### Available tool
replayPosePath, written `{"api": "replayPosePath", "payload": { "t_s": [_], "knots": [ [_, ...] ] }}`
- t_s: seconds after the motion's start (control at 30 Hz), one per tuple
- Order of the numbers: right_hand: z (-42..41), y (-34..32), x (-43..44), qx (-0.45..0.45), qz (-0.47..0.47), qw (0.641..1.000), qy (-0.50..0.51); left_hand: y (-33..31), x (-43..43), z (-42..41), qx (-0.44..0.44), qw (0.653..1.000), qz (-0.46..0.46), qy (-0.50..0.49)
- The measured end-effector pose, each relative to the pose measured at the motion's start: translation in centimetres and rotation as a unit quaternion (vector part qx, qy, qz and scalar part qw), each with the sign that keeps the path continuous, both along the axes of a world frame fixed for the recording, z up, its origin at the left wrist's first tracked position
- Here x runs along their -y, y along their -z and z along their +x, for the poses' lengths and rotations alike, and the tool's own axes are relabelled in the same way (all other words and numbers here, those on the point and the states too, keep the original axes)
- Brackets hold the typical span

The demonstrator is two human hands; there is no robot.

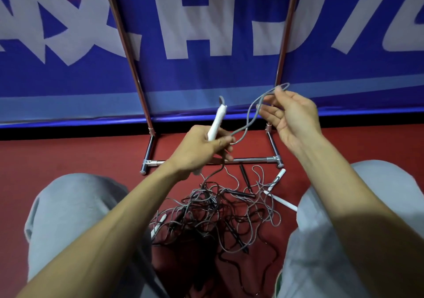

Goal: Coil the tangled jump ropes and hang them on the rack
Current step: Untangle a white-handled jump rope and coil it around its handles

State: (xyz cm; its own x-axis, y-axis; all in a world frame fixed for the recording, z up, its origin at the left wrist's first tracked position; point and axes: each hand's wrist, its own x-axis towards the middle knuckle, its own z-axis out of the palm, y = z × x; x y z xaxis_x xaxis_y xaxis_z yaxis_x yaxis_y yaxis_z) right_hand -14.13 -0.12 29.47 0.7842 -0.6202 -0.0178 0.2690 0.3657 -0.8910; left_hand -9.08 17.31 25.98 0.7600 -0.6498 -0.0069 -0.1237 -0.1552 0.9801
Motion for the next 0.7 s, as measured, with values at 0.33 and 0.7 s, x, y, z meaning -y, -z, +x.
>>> {"api": "replayPosePath", "payload": {
  "t_s": [0.33, 0.7],
  "knots": [
    [0.8, 2.5, -2.8, -0.150, -0.244, 0.939, -0.190, -2.6, -0.4, 0.3, -0.214, 0.924, -0.299, -0.108],
    [0.8, 4.2, -5.1, -0.159, -0.318, 0.868, -0.346, -3.9, -2.5, 1.6, -0.371, 0.770, -0.503, -0.128]
  ]
}}
